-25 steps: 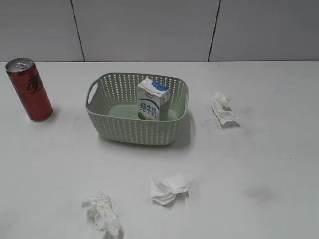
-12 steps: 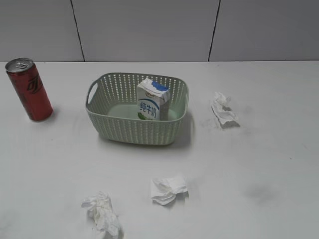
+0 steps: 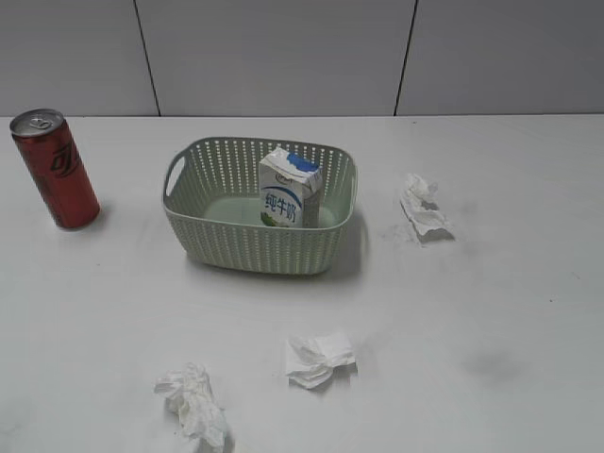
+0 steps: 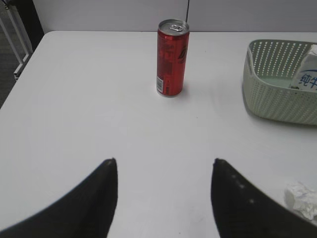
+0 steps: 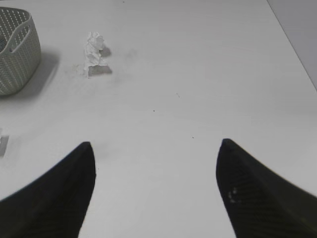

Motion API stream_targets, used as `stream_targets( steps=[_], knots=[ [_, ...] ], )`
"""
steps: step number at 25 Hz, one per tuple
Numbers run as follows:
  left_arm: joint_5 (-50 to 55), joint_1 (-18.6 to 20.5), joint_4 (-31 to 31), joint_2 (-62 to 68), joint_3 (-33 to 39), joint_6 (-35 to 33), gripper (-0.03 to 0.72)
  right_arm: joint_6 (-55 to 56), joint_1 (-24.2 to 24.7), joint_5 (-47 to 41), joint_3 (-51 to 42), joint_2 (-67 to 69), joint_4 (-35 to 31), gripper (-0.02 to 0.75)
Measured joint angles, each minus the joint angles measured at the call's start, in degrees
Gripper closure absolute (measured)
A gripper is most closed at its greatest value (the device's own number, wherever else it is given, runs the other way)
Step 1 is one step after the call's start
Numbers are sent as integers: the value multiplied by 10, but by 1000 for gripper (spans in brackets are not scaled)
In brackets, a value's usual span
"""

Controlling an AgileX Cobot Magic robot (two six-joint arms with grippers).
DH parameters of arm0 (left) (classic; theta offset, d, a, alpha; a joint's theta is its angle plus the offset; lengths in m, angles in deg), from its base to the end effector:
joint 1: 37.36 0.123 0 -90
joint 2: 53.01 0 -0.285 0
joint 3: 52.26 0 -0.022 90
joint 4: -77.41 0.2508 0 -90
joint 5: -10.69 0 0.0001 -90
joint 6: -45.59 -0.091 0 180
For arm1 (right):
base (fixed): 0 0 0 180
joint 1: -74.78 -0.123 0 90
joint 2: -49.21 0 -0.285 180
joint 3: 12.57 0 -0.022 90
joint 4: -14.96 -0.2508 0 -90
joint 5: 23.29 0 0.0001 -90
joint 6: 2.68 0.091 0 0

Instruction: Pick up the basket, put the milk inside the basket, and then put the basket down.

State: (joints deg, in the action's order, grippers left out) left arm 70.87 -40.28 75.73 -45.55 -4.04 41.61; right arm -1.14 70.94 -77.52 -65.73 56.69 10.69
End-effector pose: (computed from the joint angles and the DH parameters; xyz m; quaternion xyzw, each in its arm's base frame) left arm -0.0061 -0.0020 0.2798 0.0516 0.8457 -0.0097 0.5310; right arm 0.0073 0.0060 0.2641 -0.0148 0.8421 0.0624 0.5355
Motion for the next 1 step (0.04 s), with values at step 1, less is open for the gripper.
stream_targets(
  steps=[1],
  knots=[
    [0, 0, 0, 0, 0, 0, 235, 0, 0, 0, 0, 0, 0, 162]
  ],
)
